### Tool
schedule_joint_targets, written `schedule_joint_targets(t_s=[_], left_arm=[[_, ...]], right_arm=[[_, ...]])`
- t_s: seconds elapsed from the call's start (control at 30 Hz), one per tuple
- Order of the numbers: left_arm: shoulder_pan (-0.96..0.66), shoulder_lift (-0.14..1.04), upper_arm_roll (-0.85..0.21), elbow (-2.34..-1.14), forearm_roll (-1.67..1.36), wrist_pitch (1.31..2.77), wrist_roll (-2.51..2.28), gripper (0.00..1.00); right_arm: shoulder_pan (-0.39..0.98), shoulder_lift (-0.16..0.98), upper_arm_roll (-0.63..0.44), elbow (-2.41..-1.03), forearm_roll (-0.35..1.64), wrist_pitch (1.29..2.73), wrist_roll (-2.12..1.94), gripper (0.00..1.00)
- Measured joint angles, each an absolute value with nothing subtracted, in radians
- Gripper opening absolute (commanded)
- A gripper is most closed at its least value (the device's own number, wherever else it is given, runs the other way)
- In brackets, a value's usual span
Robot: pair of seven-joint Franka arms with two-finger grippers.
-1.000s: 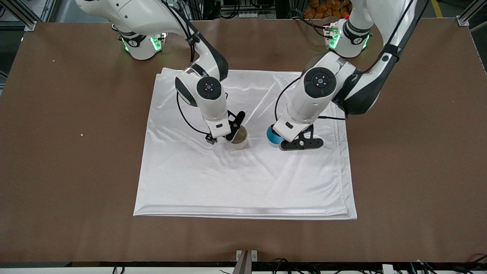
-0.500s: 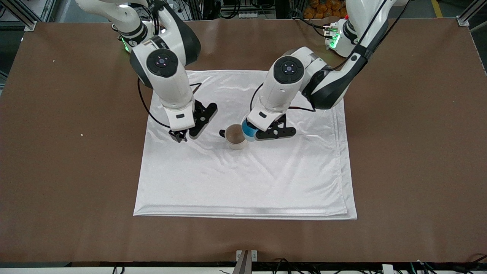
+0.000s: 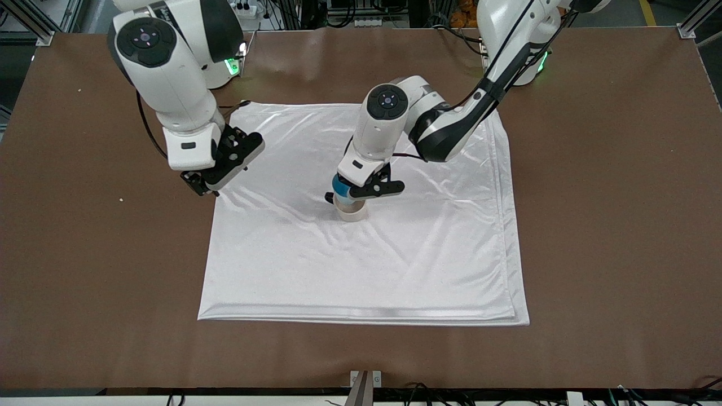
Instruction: Place blue cup into white mug on cloth
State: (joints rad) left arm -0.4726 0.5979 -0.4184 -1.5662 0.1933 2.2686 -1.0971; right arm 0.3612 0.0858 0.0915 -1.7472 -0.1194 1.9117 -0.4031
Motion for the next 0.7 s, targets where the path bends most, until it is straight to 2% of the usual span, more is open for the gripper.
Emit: schedule_joint_targets(t_s=[0.4,0.43,0.47,0.5,0.53,0.57,0.7], left_arm=[[-0.51,0.638,-0.374,-1.566,0.198,2.319,-1.097,0.0],[-0.51,0.641,-0.374,-1.566,0.199,2.322,-1.097,0.06],[-0.51,0.644,-0.374,-1.566,0.2,2.324,-1.097,0.19],[-0.511,0.647,-0.374,-1.566,0.201,2.326,-1.097,0.42],[-0.511,0.649,-0.374,-1.566,0.202,2.326,-1.097,0.78],[-0.511,0.652,-0.373,-1.566,0.202,2.327,-1.097,1.0],[-0.512,0.66,-0.371,-1.565,0.215,2.333,-1.097,1.0]], right_arm=[[0.288,0.007,0.091,-1.787,-0.119,1.899,-0.403,0.84],[0.281,0.001,0.091,-1.787,-0.119,1.893,-0.403,0.84],[0.273,-0.006,0.09,-1.788,-0.119,1.885,-0.403,0.84],[0.265,-0.013,0.09,-1.788,-0.119,1.876,-0.403,0.84],[0.257,-0.02,0.09,-1.789,-0.119,1.867,-0.403,0.84],[0.247,-0.027,0.09,-1.789,-0.119,1.858,-0.403,0.84],[0.201,-0.052,0.089,-1.792,-0.119,1.832,-0.403,0.84]])
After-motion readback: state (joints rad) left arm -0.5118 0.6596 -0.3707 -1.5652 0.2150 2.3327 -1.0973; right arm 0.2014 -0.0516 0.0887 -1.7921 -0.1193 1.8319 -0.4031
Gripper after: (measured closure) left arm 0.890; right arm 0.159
